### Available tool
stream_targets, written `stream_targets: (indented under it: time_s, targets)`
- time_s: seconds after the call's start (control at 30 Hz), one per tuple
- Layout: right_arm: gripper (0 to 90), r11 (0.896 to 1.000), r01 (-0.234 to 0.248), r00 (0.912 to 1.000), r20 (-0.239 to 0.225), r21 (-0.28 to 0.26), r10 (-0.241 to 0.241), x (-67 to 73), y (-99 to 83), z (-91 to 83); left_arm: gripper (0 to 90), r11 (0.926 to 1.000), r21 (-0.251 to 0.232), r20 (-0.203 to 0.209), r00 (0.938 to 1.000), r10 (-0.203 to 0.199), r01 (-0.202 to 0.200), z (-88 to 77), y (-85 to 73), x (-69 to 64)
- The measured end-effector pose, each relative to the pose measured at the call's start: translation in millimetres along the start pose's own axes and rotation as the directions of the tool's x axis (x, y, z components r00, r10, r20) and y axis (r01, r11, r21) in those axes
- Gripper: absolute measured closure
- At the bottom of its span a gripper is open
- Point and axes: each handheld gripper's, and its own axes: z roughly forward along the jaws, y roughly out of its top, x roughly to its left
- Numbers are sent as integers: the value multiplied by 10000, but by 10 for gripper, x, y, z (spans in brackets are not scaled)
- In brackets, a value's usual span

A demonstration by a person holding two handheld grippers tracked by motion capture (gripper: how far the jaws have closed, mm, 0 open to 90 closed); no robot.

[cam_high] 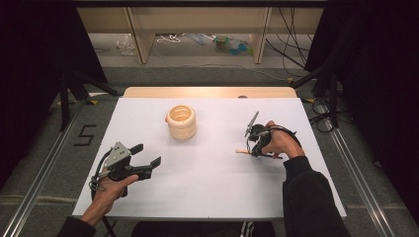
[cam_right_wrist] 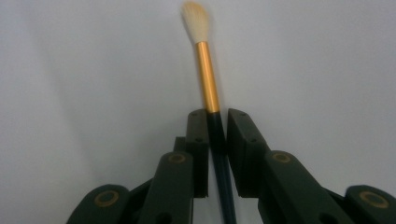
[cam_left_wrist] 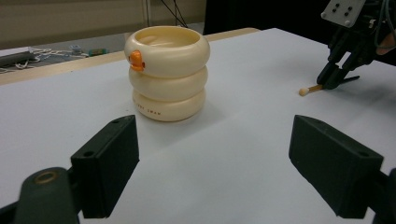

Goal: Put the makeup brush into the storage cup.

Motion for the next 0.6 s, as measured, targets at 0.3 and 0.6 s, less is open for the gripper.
stream_targets:
  time_s: [0.3,0.6]
  targets:
    - [806,9996,-171,9998,79,204,170,13,28,3,157,10000,-38,12,10000,-16,16,-2,1,-2]
    - [830,9987,-303,9995,137,401,297,30,55,9,156,10000,-10,1,10000,12,-12,-2,0,3]
